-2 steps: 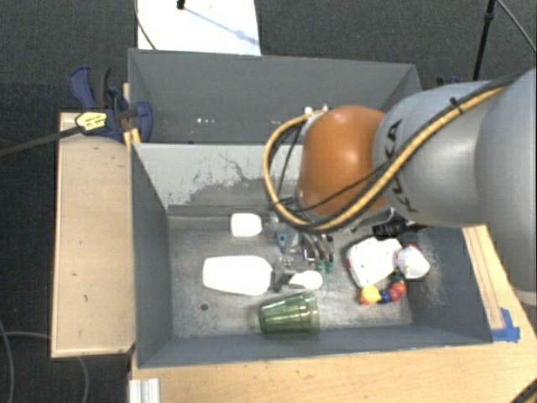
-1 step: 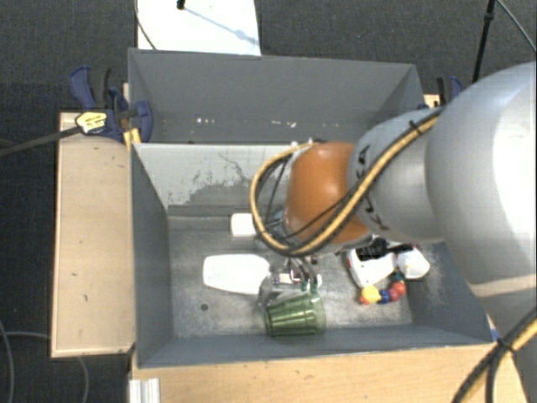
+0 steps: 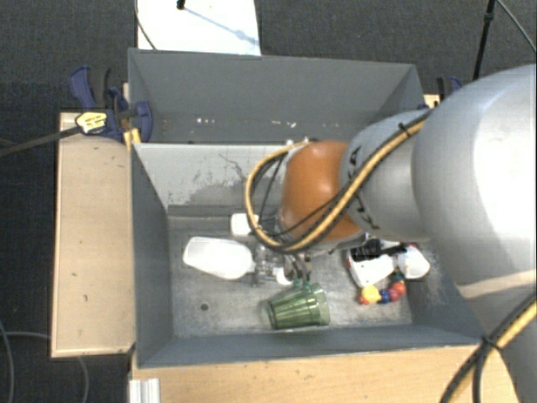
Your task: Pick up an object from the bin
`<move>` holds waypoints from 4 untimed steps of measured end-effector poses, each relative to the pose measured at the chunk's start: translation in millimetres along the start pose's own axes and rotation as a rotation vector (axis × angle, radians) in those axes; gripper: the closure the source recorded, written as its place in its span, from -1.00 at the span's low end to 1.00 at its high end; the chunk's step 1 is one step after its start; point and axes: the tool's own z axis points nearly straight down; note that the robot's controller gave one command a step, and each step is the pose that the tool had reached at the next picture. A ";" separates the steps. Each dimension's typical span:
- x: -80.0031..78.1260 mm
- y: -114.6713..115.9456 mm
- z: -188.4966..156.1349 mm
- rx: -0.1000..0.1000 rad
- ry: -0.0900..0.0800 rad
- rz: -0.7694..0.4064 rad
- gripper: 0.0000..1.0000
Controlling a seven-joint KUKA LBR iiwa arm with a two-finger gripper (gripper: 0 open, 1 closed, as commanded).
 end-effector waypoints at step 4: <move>2.7 -1.6 -43.2 0.010 0.021 0.005 1.00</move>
Offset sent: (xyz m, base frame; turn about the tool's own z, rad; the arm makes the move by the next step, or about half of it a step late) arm 0.0000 0.0000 0.0440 -0.0001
